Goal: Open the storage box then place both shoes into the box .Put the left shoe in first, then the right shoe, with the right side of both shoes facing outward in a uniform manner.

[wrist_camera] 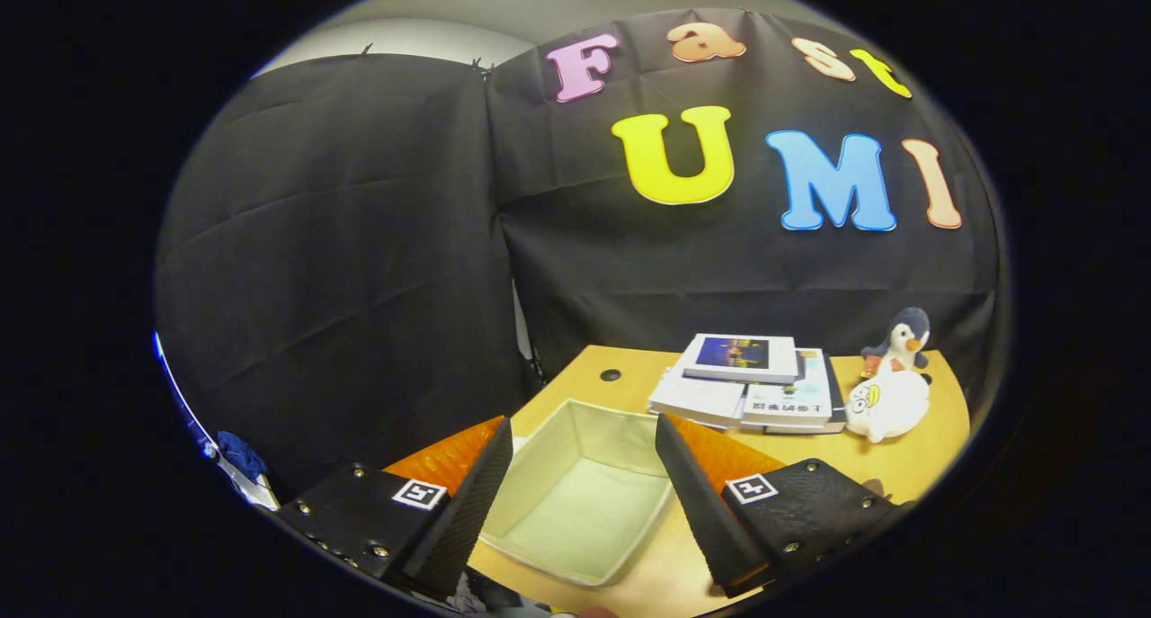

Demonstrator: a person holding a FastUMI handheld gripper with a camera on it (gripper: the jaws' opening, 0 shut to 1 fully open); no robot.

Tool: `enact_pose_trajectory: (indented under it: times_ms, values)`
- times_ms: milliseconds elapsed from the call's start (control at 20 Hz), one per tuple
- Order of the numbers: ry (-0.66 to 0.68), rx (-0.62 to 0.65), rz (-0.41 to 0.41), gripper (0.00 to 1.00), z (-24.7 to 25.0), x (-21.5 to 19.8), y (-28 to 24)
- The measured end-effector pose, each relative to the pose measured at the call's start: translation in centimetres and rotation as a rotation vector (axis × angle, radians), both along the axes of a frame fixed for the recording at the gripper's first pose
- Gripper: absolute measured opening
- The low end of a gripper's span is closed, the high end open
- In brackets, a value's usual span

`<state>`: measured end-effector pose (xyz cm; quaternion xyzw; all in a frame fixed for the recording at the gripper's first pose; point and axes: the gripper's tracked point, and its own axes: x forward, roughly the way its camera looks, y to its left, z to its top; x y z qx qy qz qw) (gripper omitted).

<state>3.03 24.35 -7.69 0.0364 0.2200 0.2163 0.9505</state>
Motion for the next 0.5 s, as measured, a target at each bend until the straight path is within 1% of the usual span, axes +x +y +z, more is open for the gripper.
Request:
enact_pose_trajectory:
  times_ms: [200, 500]
  values:
    - [0.004, -0.052, -0.077, 0.97, -1.5, 0.5, -5.2]
    - [0.055, -0.134, -0.178, 0.98, -6.0, 0.8, -12.3]
